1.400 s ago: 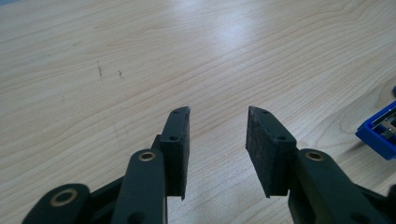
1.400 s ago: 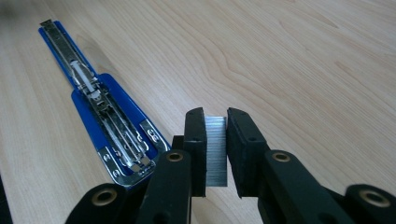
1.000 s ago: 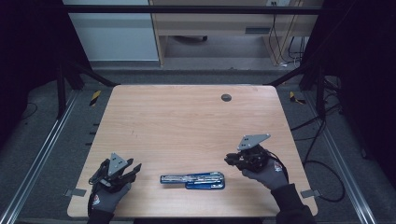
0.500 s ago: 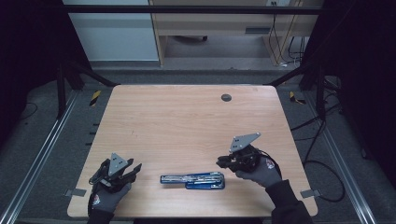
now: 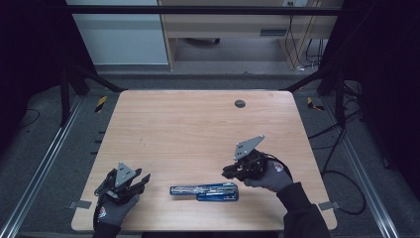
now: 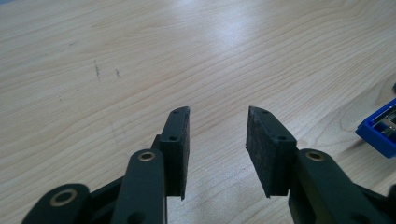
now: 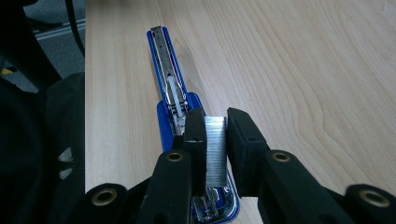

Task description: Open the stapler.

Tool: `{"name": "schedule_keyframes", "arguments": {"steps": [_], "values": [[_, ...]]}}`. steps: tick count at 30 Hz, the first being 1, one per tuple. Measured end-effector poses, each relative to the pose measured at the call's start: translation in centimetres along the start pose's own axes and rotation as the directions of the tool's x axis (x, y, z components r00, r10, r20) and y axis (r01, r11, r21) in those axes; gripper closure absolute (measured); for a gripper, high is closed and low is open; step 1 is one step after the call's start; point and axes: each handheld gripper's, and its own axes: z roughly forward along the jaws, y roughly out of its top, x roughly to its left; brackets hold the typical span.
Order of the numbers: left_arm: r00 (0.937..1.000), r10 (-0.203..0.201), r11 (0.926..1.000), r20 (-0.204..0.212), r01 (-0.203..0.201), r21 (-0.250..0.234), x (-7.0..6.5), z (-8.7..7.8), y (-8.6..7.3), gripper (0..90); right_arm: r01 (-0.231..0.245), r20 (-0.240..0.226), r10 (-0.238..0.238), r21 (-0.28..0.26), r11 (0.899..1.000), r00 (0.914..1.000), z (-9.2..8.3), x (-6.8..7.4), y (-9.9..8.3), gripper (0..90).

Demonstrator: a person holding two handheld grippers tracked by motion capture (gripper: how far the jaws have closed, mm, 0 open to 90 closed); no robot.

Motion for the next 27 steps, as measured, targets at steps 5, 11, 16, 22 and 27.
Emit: {"name": "schedule_keyframes", "arguments": {"steps": [5, 11, 16, 22, 27], "values": [[1.0000, -0.001, 1.0000, 0.000, 0.001, 0.000, 0.0, 0.0, 0.0, 60.0, 0.024, -0.018, -0.023, 0.026, 0.999, 0.9996, 0.2, 0.0, 0.4, 78.7], [1.0000, 0.001, 1.0000, 0.001, -0.001, 0.001, 0.0, 0.0, 0.0, 60.0, 0.058, -0.041, -0.056, 0.039, 0.998, 0.9976, 0.4, 0.1, 0.7, 78.6], [1.0000, -0.002, 1.0000, -0.001, 0.002, -0.002, 0.0, 0.0, 0.0, 60.0, 0.088, -0.062, -0.084, 0.060, 0.994, 0.9945, 0.8, 0.0, 0.5, 78.6], [1.0000, 0.002, 1.0000, 0.001, -0.002, 0.001, 0.0, 0.0, 0.0, 60.0, 0.102, -0.069, -0.097, 0.071, 0.992, 0.9930, 0.9, -0.2, 0.0, 78.6], [1.0000, 0.000, 1.0000, 0.000, 0.000, 0.001, 0.0, 0.0, 0.0, 60.0, 0.109, -0.076, -0.103, 0.078, 0.991, 0.9918, 1.1, -0.4, -0.4, 78.6]]}}
